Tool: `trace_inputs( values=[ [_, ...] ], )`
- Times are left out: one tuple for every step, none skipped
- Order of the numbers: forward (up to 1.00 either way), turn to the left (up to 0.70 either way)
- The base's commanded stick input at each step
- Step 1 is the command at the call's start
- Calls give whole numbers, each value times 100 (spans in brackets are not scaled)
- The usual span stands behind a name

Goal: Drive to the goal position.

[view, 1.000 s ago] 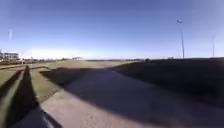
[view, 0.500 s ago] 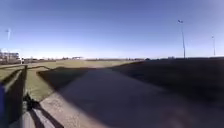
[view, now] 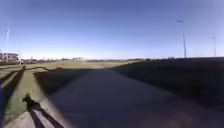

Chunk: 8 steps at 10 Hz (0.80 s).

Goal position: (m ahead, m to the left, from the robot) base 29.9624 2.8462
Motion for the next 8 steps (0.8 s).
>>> trace_inputs(
  values=[
    [70,0],
    [70,0],
    [70,0],
    [70,0],
    [70,0],
    [70,10],
    [70,35],
    [70,12]
  ],
)
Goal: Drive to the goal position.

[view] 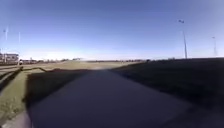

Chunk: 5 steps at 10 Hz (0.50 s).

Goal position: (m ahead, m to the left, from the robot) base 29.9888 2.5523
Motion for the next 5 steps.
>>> trace_inputs(
  values=[
    [70,0],
    [70,0],
    [70,0],
    [70,0],
    [70,0]
  ],
)
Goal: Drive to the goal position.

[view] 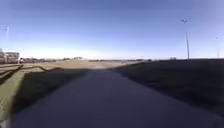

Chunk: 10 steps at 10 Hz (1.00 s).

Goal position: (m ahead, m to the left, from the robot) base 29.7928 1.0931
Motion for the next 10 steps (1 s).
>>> trace_inputs(
  values=[
    [70,0],
    [70,0],
    [70,0],
    [70,0],
    [70,0],
    [70,0],
    [70,0],
    [70,0],
    [70,0],
    [70,0]
  ],
)
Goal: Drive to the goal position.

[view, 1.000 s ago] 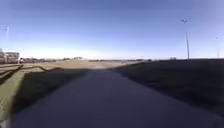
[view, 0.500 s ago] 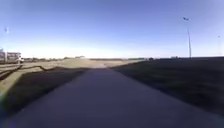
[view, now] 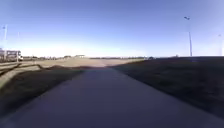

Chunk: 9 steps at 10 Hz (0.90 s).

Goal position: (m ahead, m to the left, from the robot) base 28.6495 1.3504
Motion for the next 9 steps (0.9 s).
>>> trace_inputs(
  values=[
    [70,0],
    [70,0],
    [70,0],
    [70,0],
    [70,0],
    [70,0],
    [70,0],
    [70,0],
    [70,0]
  ],
)
